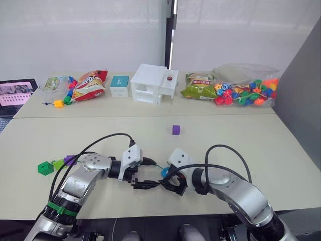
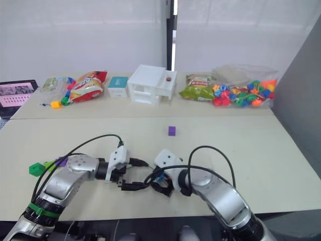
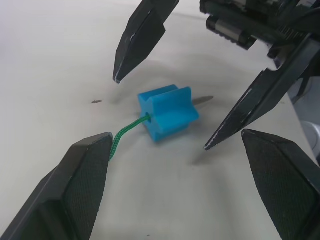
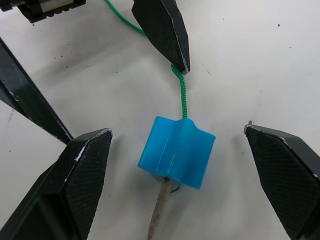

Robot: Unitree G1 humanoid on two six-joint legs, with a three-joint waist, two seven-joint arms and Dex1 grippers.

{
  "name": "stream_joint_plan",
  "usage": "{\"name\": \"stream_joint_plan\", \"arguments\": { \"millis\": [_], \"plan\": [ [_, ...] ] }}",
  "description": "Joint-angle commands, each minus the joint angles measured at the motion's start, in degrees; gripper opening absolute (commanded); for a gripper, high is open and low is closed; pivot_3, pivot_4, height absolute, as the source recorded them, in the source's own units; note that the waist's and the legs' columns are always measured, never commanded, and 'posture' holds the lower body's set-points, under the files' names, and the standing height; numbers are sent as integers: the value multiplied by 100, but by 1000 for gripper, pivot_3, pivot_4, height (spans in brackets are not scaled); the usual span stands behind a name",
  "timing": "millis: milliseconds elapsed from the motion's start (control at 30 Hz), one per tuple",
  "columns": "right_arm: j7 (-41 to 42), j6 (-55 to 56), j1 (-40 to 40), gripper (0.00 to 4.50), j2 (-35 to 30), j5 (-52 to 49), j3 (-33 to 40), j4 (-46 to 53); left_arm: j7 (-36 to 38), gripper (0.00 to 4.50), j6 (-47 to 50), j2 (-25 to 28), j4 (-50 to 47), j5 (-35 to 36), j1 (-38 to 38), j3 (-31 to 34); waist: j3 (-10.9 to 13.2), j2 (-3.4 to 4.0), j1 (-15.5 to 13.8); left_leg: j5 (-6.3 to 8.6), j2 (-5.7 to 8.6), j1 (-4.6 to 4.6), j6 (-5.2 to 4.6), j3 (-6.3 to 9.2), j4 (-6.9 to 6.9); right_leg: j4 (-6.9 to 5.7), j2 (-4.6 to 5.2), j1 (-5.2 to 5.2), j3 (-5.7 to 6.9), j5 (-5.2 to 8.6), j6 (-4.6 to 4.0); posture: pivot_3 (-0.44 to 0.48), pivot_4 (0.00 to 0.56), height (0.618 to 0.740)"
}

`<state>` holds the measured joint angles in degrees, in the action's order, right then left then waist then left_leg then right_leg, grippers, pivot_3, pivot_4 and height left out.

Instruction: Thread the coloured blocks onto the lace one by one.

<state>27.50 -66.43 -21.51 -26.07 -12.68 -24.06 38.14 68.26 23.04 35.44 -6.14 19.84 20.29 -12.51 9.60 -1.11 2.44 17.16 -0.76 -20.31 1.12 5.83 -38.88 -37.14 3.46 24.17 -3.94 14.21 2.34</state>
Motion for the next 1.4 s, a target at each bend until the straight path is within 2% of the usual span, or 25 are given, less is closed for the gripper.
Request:
{"name": "stream_joint_plan", "arguments": {
  "millis": [33,633,1000,1400],
  "plan": [
    [13,113,27,4491,2,-118,162,159,110,4303,137,48,-214,211,24,85,0,0,1,0,0,0,0,0,0,0,0,0,0,0,0,0,150,740],
    [-38,46,434,4491,-189,-327,482,457,119,4303,-97,18,-149,223,65,218,0,0,-1,0,0,0,0,0,0,1,0,-1,0,0,0,0,150,740],
    [-147,-18,574,4491,-194,-306,486,551,368,4303,-810,17,441,-397,317,-185,0,0,-1,0,1,0,0,-1,1,2,0,-1,0,0,0,0,150,740],
    [-72,-25,595,4491,-341,-374,495,594,533,4303,-1484,-688,1212,-737,840,-663,0,0,-10,0,2,-1,0,-1,0,3,0,-2,0,0,0,0,150,740]
  ]
}}
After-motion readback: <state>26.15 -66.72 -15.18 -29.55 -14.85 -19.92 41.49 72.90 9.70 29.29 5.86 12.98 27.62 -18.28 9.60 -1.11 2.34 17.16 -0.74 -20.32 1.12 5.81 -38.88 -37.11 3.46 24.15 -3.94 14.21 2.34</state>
